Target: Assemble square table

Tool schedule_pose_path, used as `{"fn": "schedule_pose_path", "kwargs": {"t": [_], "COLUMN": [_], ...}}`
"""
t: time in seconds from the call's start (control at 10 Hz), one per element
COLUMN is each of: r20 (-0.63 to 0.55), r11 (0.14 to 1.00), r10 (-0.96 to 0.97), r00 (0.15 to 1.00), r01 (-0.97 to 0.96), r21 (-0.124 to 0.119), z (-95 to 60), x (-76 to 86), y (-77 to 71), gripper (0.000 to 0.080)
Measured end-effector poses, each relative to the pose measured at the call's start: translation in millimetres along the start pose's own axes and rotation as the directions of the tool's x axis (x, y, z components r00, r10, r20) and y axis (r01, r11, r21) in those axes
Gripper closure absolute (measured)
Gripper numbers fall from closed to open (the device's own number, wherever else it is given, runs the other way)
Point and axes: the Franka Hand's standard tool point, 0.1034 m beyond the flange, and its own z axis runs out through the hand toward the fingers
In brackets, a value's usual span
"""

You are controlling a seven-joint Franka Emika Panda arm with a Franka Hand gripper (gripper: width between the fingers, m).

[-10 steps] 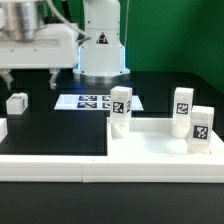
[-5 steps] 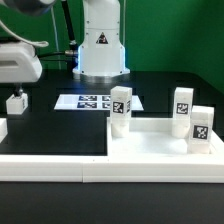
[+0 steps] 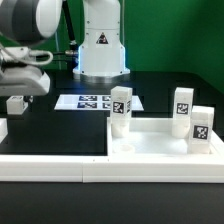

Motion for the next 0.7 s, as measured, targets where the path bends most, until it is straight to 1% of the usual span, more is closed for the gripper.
{"fn": "schedule_pose_path", "kwargs": {"t": [0.1, 0.2, 0.3, 0.4, 0.5, 0.6, 0.7], "r20": [0.022, 0.068, 0.138, 0.188, 0.208, 0.217, 0.215], "r11": [1.0, 0.999, 0.997, 0.996, 0.996, 0.995, 0.995], "r10": [0.012, 0.032, 0.049, 0.056, 0.054, 0.057, 0.057], "r00": [1.0, 0.997, 0.989, 0.981, 0.977, 0.975, 0.975], "r01": [-0.012, -0.033, -0.057, -0.068, -0.069, -0.073, -0.073], "r21": [0.004, 0.024, 0.048, 0.059, 0.063, 0.068, 0.068], "z": [10.4, 19.5, 28.5, 32.3, 32.5, 33.0, 33.0], "x": [1.4, -4.5, -12.1, -15.0, -15.4, -17.4, -17.2], "y": [8.8, 10.7, 9.0, 3.8, -1.3, -1.9, -1.4], "gripper": [0.015, 0.015, 0.015, 0.015, 0.015, 0.015, 0.015]}}
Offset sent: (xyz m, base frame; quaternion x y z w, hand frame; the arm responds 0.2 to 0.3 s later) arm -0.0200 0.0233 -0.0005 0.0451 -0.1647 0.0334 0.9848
